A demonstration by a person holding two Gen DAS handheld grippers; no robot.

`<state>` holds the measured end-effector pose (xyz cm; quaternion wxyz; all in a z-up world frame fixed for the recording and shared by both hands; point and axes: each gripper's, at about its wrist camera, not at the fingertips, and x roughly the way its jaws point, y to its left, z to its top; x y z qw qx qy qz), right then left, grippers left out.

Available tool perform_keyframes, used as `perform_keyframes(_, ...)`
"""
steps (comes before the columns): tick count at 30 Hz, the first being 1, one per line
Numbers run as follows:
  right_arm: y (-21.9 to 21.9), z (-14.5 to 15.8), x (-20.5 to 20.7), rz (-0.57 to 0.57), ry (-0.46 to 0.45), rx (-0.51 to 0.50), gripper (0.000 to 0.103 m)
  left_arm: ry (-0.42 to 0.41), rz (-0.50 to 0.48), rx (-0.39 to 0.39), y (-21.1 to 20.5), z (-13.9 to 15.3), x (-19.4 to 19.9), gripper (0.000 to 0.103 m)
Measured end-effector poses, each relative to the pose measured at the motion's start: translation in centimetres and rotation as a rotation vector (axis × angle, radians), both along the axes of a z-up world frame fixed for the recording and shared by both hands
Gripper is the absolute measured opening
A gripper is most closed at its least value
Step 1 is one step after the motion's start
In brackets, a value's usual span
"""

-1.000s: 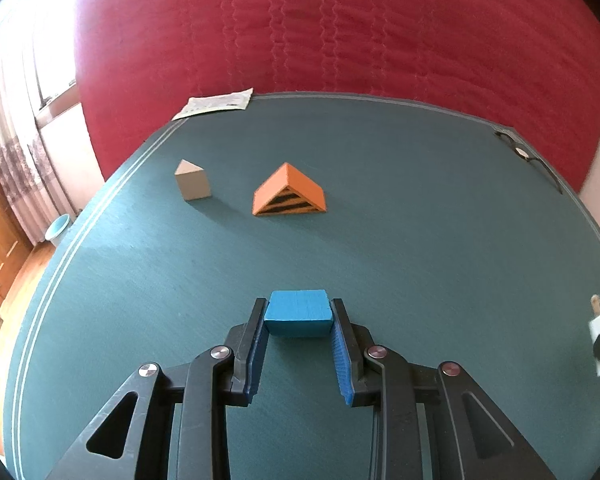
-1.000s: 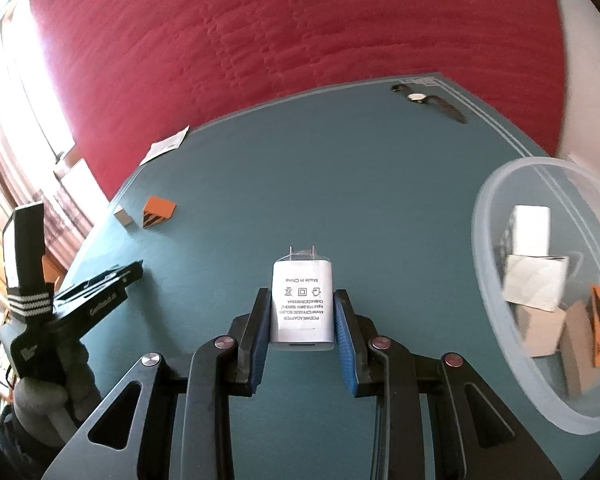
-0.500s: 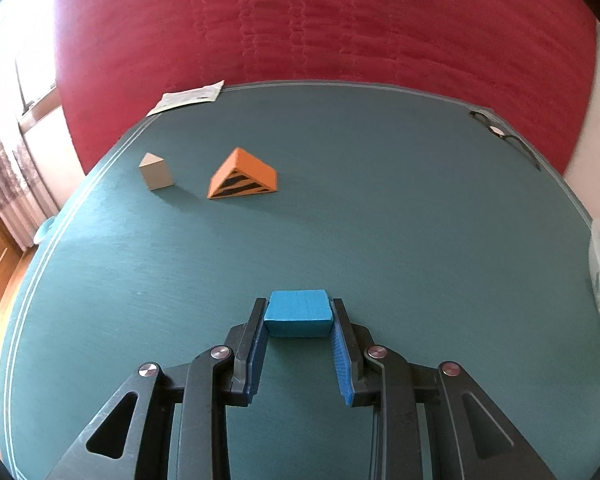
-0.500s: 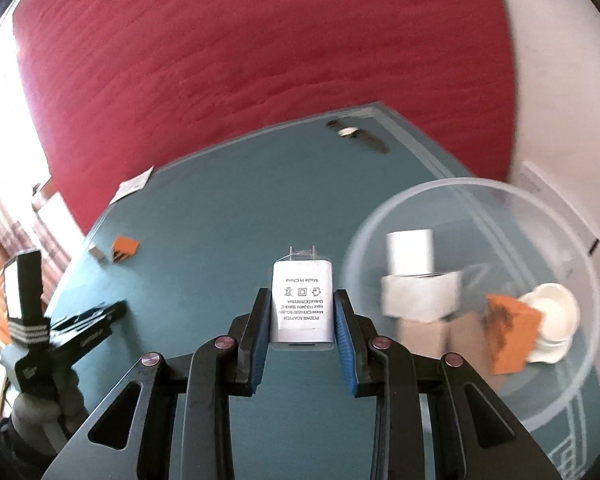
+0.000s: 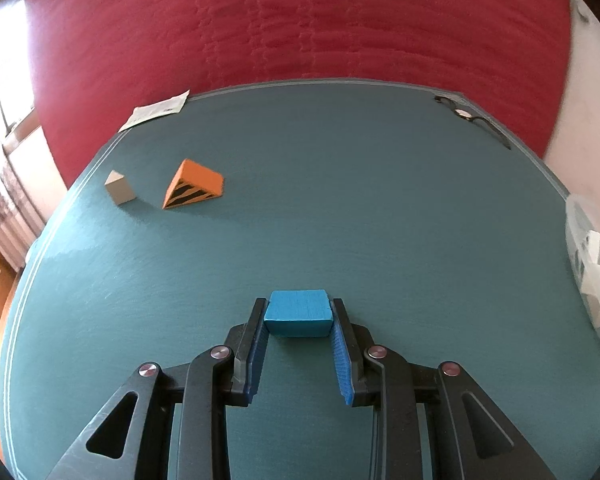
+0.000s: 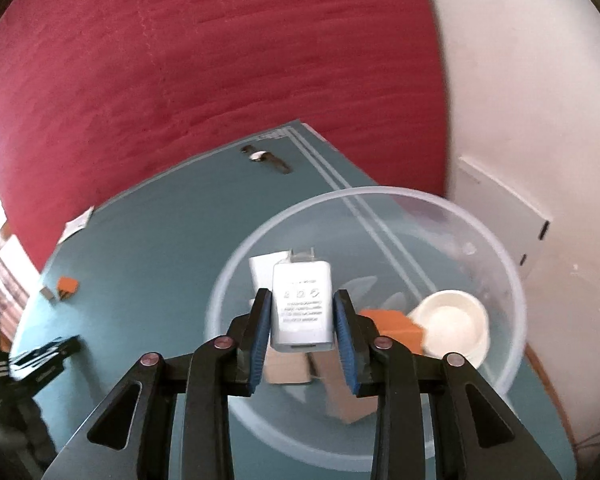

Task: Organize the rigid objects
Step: 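Carry the charger and blue block toward the clear basin with both grippers, then lower the charger and blue block into the basin and open both grippers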

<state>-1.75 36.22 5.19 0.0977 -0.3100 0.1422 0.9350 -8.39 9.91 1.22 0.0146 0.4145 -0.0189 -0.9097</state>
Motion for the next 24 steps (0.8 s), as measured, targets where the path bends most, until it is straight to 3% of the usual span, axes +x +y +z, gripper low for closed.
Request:
perform_keyframes(9, 1.6, -0.3, 1.1, -0.055, 0.011, 0.051, 0.039, 0.018, -0.096, 0.003, 3.4, 1.3, 0.4, 0.031)
perform_keyframes(24, 2.7, -0.2, 3.0, -0.139, 0.052, 0.107, 0.040, -0.026, -0.373, 0.100, 11.3, 2.8, 1.1, 0.031)
